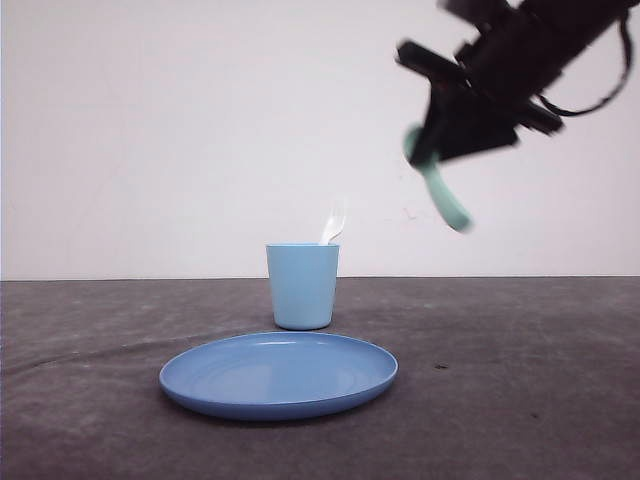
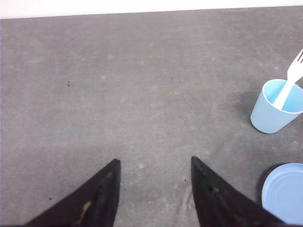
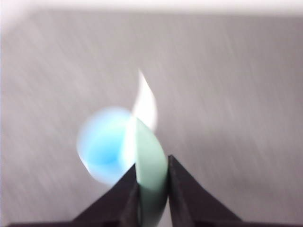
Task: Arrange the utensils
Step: 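Lift the green spoon with the right gripper and carry it over the cup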
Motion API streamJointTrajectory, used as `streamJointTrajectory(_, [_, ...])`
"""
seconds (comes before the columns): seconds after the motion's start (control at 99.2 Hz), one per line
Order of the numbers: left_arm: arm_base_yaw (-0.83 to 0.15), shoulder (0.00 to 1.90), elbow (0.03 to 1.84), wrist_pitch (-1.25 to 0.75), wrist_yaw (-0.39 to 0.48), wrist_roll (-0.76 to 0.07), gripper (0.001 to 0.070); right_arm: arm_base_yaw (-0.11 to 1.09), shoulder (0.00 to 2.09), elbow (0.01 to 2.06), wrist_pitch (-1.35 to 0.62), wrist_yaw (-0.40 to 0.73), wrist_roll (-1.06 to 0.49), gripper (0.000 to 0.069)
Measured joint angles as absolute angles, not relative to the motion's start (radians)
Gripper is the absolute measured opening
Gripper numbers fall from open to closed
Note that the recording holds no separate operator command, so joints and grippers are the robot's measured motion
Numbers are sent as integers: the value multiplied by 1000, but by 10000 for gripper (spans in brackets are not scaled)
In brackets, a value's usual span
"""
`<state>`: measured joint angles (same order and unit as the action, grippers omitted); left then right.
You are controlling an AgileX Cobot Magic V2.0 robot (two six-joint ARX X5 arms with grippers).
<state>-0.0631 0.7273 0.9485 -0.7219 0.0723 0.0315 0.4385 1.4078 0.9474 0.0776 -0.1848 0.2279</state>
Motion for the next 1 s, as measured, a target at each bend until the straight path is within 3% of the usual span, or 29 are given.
streamJointTrajectory(0.323, [-63,727,949,-722,72,33,273,520,1441,948,471,-183,120,58])
streamJointTrajectory(0.695, [-63,727,949,-726,73,33,273,561,1652,950,813,-184,-57,56])
streamJointTrajectory(0.998, [-63,727,949,-738,73,33,273,563,1859,1078,870,-184,-82,56])
